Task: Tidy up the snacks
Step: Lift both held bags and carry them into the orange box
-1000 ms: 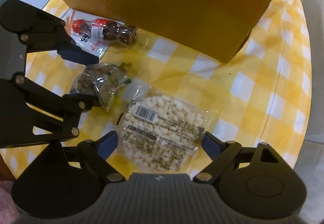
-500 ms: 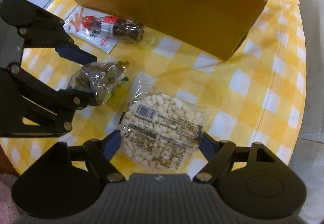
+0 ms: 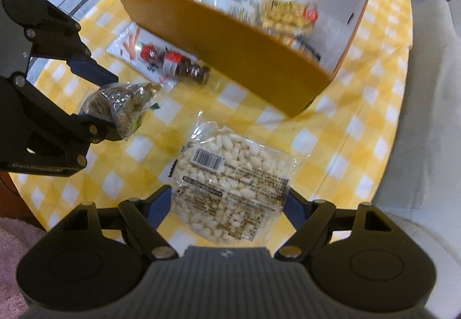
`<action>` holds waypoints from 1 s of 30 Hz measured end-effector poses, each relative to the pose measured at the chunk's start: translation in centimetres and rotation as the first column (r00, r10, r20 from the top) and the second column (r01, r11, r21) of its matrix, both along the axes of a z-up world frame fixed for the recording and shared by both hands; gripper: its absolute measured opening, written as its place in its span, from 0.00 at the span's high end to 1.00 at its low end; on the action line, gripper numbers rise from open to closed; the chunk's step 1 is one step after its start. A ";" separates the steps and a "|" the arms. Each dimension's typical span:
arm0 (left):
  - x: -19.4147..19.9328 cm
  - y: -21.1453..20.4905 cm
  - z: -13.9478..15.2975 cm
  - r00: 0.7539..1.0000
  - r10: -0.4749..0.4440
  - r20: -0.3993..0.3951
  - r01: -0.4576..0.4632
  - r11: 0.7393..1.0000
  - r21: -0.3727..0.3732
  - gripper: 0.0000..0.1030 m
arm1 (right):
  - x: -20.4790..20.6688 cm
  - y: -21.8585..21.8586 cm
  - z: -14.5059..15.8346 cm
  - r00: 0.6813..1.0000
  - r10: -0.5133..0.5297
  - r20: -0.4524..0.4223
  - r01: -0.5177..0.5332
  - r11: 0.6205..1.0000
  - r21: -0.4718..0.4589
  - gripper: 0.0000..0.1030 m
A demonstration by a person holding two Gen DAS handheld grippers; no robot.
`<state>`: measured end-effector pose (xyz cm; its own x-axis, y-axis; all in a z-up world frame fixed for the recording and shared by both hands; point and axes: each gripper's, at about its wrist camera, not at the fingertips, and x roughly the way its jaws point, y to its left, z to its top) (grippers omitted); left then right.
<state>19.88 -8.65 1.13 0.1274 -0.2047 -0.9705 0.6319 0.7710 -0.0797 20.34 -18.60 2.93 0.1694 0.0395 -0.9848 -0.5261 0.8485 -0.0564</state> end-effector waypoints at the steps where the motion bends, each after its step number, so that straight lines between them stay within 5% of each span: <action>1: 0.2 0.0 0.8 1.000 0.005 0.010 -0.005 1.000 -0.002 0.48 | 0.2 0.2 0.7 1.000 0.006 0.010 -0.006 1.000 -0.003 0.23; 15: 6.7 1.0 8.5 0.983 0.130 0.128 -0.127 0.991 -0.035 0.48 | 6.2 2.3 7.1 0.988 0.011 0.155 -0.011 1.000 -0.004 0.23; 22: 12.2 1.9 7.3 0.971 0.213 0.111 -0.208 0.976 -0.059 0.48 | 10.9 3.3 6.3 0.975 0.003 0.221 -0.008 1.000 0.023 0.23; 30: 17.5 3.1 2.7 0.956 0.287 0.057 -0.283 0.957 -0.064 0.48 | 15.9 3.7 1.8 0.972 -0.018 0.233 0.014 1.000 0.015 0.23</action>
